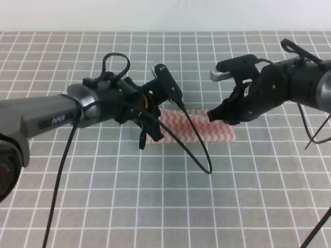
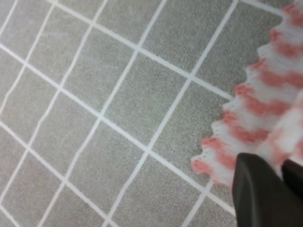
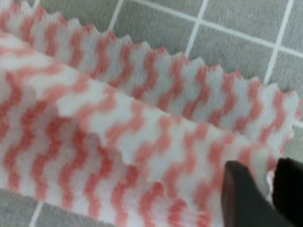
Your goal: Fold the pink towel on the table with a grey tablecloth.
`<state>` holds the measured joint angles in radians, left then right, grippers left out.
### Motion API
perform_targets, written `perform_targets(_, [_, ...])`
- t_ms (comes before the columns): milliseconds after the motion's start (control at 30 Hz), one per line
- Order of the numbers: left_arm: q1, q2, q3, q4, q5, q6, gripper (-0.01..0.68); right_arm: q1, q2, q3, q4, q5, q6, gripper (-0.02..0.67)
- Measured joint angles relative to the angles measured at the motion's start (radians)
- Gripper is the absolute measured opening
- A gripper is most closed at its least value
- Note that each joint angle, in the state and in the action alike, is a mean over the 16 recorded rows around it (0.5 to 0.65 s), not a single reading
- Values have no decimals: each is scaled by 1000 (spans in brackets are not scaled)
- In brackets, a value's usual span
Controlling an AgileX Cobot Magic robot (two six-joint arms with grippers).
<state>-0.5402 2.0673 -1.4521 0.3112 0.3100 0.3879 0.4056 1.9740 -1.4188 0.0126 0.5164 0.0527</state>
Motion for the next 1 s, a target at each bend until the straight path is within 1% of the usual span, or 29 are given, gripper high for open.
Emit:
perform_targets(167, [17, 8, 0, -3, -21, -17, 133, -12, 0, 0, -1, -14, 1, 204])
perform_targets(300, [36, 13, 0, -5, -42, -37, 211, -25, 0, -1, 0, -17, 2, 252])
perform_targets(400, [51, 14, 0, -4, -56, -53, 264, -34, 0, -5, 4, -6, 3, 267])
perform_targets(600, [72, 8, 0, -4, -72, -80, 308, -47, -1, -21, 48, 52, 3, 271])
perform_targets(733, [77, -9, 0, -35, -68, -88, 296, -49, 1, -33, 86, 93, 3, 273])
perform_targets(1000, [68, -52, 0, -202, 3, -65, 149, -49, 23, -45, 151, 146, 1, 274])
